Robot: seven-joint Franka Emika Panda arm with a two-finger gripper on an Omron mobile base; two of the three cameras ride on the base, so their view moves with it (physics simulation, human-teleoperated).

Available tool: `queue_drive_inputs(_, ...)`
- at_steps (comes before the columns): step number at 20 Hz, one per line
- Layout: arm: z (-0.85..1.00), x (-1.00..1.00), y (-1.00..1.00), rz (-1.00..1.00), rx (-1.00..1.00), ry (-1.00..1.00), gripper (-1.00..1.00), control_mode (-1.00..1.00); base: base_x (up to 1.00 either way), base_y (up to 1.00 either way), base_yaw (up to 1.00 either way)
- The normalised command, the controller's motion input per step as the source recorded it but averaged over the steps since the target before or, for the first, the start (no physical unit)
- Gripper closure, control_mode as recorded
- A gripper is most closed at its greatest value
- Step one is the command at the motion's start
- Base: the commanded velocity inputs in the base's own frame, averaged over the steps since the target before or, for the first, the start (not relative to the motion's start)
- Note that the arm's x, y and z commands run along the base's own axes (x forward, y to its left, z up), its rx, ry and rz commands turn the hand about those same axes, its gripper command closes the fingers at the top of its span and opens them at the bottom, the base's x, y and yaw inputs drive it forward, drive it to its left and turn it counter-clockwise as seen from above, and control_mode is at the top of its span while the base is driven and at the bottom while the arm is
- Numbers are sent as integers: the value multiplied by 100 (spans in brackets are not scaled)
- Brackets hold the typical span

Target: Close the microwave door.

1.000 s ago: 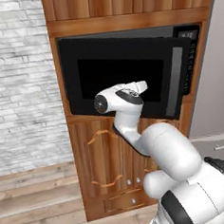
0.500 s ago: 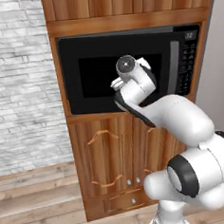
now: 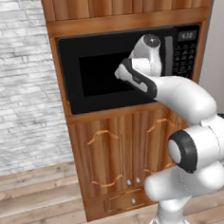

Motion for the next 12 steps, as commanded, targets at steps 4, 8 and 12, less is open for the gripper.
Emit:
queue_drive_inputs(4,-50,14,0,21,18,-30,-100,-100,0,0,0)
queue_drive_inputs(8,-46,23,0,6,4,-26,-100,-100,0,0,0)
queue_drive_inputs(12,0,1,2,0,-1,0,-100,-100,0,0,0)
